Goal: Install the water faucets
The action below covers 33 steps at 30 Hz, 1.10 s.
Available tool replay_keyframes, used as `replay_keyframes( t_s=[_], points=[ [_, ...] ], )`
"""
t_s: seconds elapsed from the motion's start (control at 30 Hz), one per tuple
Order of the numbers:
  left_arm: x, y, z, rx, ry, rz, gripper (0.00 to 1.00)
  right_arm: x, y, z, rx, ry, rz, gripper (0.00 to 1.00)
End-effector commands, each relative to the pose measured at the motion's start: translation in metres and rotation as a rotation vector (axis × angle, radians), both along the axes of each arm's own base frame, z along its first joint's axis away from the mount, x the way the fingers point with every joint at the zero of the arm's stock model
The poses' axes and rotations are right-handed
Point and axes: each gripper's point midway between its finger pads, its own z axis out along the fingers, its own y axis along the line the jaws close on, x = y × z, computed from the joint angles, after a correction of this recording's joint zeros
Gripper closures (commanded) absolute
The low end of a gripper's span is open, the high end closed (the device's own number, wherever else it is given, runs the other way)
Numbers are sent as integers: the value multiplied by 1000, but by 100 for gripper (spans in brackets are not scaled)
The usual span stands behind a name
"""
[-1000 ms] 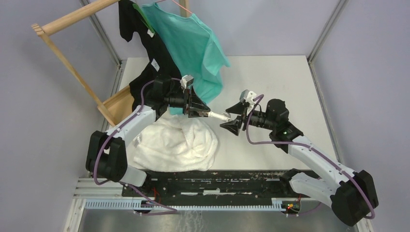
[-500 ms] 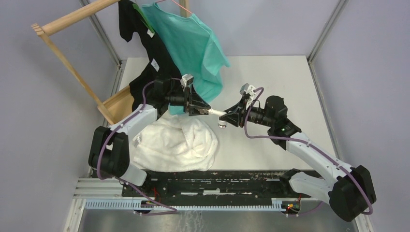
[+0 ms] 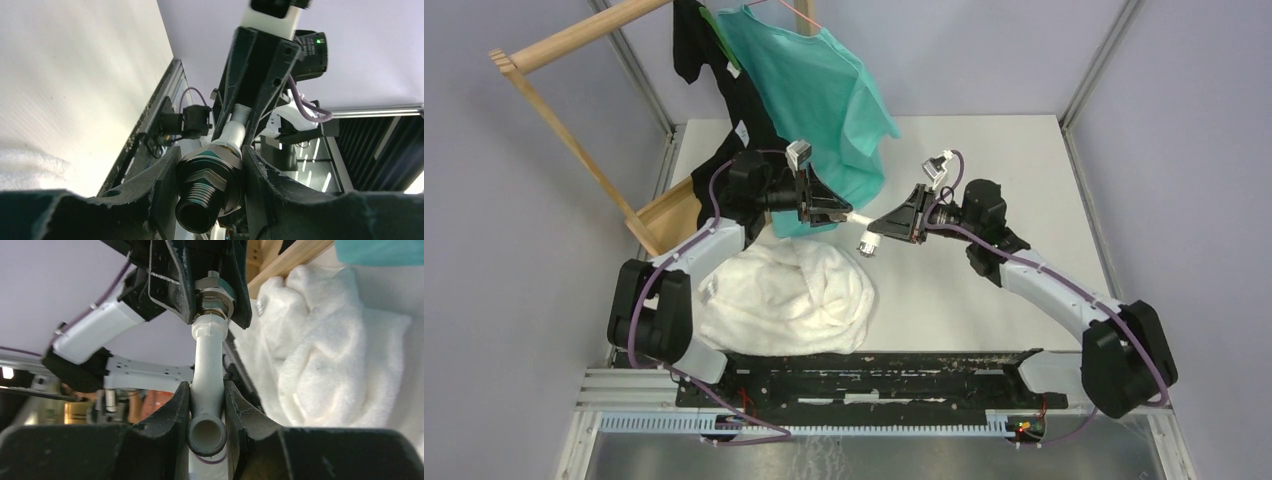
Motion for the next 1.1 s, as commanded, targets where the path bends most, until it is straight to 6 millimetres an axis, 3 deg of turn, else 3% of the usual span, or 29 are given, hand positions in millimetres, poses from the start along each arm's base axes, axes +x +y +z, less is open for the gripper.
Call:
replay_keyframes(
  t_s=[0.0, 0.2, 0.47, 0.57, 0.63, 0.9, 1.07],
  points=[
    [-39, -9, 66, -134, -245, -136, 97, -3, 13, 2, 186, 280, 66, 99],
    [-41, -7, 74, -150, -282, -82, 97, 24, -3, -13, 345, 431, -30, 99],
    [-42, -5, 83, -168, -337, -43, 97, 24, -8, -3, 473, 388, -15, 99],
    [-42, -7, 75, -154, -265, -90, 66, 23, -7, -4, 460, 364, -8, 99],
    [-43, -7, 71, -161, -239, -100, 52, 22, -7, -5, 453, 363, -1, 99],
    [-44, -6, 65, -139, -239, -98, 26, 19, -6, -4, 439, 340, 10, 99],
    [-42, -7, 61, -121, -236, -101, 23, 20, -6, -2, 442, 335, 13, 99]
  ],
)
